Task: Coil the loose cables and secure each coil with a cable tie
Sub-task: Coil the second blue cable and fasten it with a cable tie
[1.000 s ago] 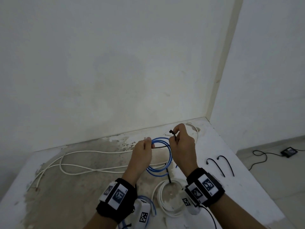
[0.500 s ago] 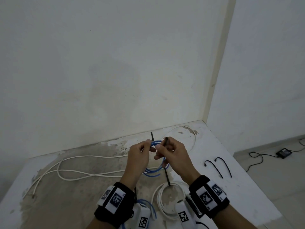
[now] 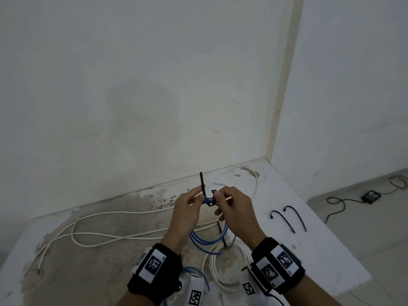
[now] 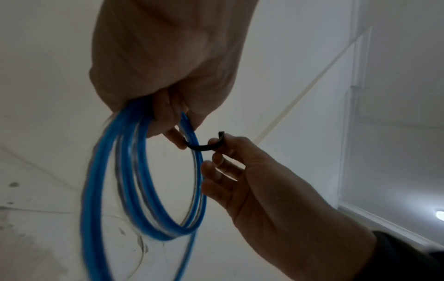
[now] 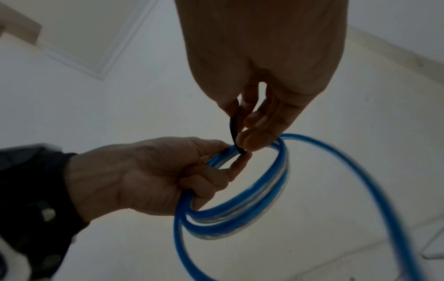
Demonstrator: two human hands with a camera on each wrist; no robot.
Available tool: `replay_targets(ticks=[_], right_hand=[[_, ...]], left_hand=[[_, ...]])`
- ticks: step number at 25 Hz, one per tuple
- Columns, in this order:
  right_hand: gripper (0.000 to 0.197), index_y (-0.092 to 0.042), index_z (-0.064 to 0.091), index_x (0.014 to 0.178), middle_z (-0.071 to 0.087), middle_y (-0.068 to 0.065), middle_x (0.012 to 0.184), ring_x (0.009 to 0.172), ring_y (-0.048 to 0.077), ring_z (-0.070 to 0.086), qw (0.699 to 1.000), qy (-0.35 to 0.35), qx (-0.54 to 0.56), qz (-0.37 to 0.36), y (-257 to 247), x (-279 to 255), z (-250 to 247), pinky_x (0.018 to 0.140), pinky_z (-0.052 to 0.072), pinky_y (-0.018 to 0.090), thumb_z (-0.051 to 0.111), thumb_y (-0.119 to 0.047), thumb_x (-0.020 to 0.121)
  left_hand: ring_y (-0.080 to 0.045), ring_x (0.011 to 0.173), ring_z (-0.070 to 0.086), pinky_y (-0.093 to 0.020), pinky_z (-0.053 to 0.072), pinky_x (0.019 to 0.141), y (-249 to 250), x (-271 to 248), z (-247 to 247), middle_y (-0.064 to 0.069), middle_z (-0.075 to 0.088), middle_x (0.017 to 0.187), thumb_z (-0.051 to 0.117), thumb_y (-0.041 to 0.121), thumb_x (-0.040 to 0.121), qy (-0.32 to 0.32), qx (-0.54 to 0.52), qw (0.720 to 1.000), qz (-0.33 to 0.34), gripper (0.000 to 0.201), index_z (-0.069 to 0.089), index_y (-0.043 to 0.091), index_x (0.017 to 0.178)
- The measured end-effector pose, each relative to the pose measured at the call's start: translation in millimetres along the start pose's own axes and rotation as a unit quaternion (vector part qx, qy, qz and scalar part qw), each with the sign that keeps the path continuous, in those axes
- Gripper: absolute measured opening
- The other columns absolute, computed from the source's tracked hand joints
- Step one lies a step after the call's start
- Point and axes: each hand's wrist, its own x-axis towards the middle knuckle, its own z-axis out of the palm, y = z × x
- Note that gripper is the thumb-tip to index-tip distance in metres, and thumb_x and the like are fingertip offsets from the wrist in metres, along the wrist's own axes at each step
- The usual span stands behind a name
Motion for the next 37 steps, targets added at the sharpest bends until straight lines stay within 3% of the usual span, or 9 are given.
replay_targets(ticks=[4,7,9,11,13,18,22,25,37], right_hand=[[0.015,-0.018,0.067,0.082,0.073,-0.001,0.077,0.072,0.011,0.068,0.999,-0.037,0.021,0.005,2.5,-1.6,4.7,0.069,0.057,0.024,0.064,-0.022,0.096],[0.007,-0.018,0.068,0.086,0.074,0.002,0.082,0.078,0.015,0.070,0.997,-0.072,0.040,-0.004,2.6,-3.7,5.1,0.071,0.058,0.026,0.069,-0.019,0.093],[0.003,-0.016,0.067,0.091,0.074,0.004,0.082,0.081,0.019,0.070,0.997,-0.059,0.058,0.003,1.6,-4.1,6.1,0.067,0.061,0.032,0.068,-0.016,0.094],[0.005,-0.016,0.065,0.100,0.072,0.002,0.078,0.082,0.019,0.070,0.995,-0.036,0.092,0.021,-0.3,-3.4,7.6,0.060,0.061,0.036,0.064,-0.014,0.096],[0.013,-0.016,0.065,0.108,0.070,-0.003,0.075,0.081,0.015,0.068,0.987,-0.030,0.148,0.056,-2.1,-2.7,9.2,0.056,0.059,0.034,0.059,-0.011,0.098],[0.017,-0.014,0.067,0.111,0.072,0.001,0.082,0.084,0.014,0.070,0.970,-0.032,0.225,0.089,-7.4,-4.3,14.0,0.059,0.058,0.032,0.065,-0.011,0.095],[0.019,-0.014,0.068,0.109,0.067,0.007,0.081,0.077,0.016,0.067,0.977,0.036,0.203,0.060,-6.9,-0.8,20.2,0.058,0.059,0.031,0.068,-0.005,0.092],[0.016,-0.012,0.070,0.104,0.071,0.010,0.084,0.076,0.016,0.068,0.975,0.082,0.202,0.054,-4.8,1.9,20.1,0.059,0.059,0.030,0.069,-0.005,0.090],[0.013,-0.010,0.074,0.101,0.071,0.007,0.085,0.076,0.016,0.067,0.976,0.081,0.198,0.049,-0.3,6.0,19.1,0.058,0.059,0.029,0.068,-0.004,0.091]], left_hand=[[-0.054,0.107,0.048,-0.063,0.046,0.088,-2.2,-2.6,2.8,-0.010,0.063,0.087,0.050,0.019,0.099,0.010,-0.032,0.999,-0.009,0.029,0.066,0.036,0.115],[-0.051,0.093,0.054,-0.060,0.049,0.083,-3.6,-1.7,1.2,-0.031,0.060,0.103,0.051,0.018,0.097,0.026,-0.035,0.999,-0.010,0.030,0.066,0.030,0.120],[-0.023,0.058,0.056,-0.052,0.050,0.065,-9.4,0.3,-1.3,-0.027,0.062,0.101,0.051,0.019,0.098,0.034,-0.029,0.999,0.001,0.026,0.068,0.030,0.114],[-0.001,0.047,0.049,-0.028,0.042,0.051,-14.9,1.4,-2.7,-0.016,0.068,0.098,0.051,0.018,0.098,0.033,-0.023,0.999,0.010,0.023,0.070,0.030,0.104],[0.001,0.050,0.050,-0.022,0.039,0.054,-19.1,1.5,-3.7,-0.009,0.069,0.099,0.052,0.019,0.097,0.034,-0.019,0.999,0.012,0.020,0.071,0.027,0.098],[-0.010,0.090,0.067,-0.029,0.051,0.081,-26.3,3.7,-6.3,0.004,0.074,0.090,0.055,0.019,0.095,0.059,0.003,0.997,0.045,0.020,0.071,0.028,0.102],[-0.006,0.093,0.064,-0.021,0.048,0.082,-24.3,1.4,-7.7,0.005,0.071,0.098,0.053,0.015,0.097,0.065,0.008,0.996,0.059,0.026,0.071,0.028,0.110],[-0.006,0.096,0.063,-0.025,0.050,0.086,-23.0,0.8,-9.9,0.006,0.071,0.102,0.055,0.015,0.096,0.057,-0.010,0.997,0.056,0.024,0.073,0.027,0.107],[0.000,0.097,0.062,-0.022,0.047,0.087,-25.3,4.0,-11.8,0.007,0.069,0.106,0.055,0.020,0.095,0.032,0.002,0.998,0.053,0.025,0.073,0.037,0.099]])
